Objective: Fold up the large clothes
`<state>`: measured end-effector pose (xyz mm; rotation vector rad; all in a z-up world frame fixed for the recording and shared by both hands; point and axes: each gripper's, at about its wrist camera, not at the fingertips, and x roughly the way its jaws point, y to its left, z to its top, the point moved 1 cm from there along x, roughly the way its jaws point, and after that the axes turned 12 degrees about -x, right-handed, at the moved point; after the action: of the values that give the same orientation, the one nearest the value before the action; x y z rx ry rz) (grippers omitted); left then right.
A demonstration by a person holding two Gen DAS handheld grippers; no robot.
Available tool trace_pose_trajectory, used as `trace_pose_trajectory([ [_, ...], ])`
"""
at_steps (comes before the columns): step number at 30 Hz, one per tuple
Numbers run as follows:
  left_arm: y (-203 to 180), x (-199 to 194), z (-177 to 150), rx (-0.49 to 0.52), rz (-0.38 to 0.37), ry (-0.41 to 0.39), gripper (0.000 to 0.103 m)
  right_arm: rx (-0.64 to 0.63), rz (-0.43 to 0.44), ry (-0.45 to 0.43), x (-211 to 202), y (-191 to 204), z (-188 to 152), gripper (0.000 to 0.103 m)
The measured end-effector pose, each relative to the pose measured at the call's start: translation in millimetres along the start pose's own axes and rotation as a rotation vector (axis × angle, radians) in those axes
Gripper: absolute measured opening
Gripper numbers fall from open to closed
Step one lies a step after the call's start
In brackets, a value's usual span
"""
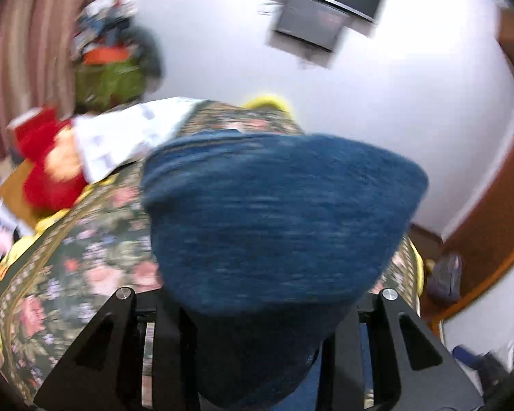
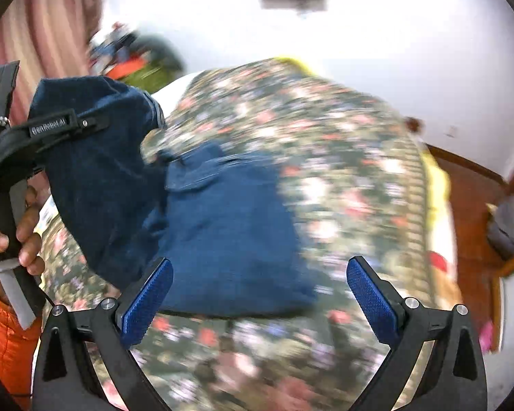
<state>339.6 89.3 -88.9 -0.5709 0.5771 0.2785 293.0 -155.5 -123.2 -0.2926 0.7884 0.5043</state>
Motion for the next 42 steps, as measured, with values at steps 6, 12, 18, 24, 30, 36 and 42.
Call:
trace_pose_trajectory([
  [6, -88.8, 50.6, -85.9, 0.266, -0.066, 0.236, 0.032, 0.093, -0.088, -0.033, -45.2, -54.6, -29.8, 0.101],
  [12, -96.0, 59.4, -132.1, 0.414, -0.084, 0.334, 0.033, 0.16, -0.097, -0.023, -58.9, -82.1, -53.3, 0.101],
  [18, -85.2, 52.1, -129.3, 0.412, -0.145, 0.428, 0.033, 0.182, -0.09, -0.033, -60.7, -87.0, -60.0, 0.101],
  [24, -86.8, 24.0, -148.3, 0.524, -0.194, 0.453, 0.036, 0.167, -0.079, -0.043, -65.4, -80.6, -57.3, 0.101],
  [30, -86.2, 9.7, -149.0, 0.485, -0.27, 0.502, 0.07, 0.151, -0.083, -0.05, -70.8, -74.0, -53.1, 0.101],
  [36, -78.9, -13.1, -132.5, 0.427, -0.266, 0.509, 0.071, 0.131, -0.081, -0.054, -78.0, -68.6, -51.0, 0.101],
  [42, -62.6, -50.7, -105.1, 0.366, -0.315, 0.523, 0.071, 0.124, -0.049, -0.061, -75.7, -60.5, -42.5, 0.101],
])
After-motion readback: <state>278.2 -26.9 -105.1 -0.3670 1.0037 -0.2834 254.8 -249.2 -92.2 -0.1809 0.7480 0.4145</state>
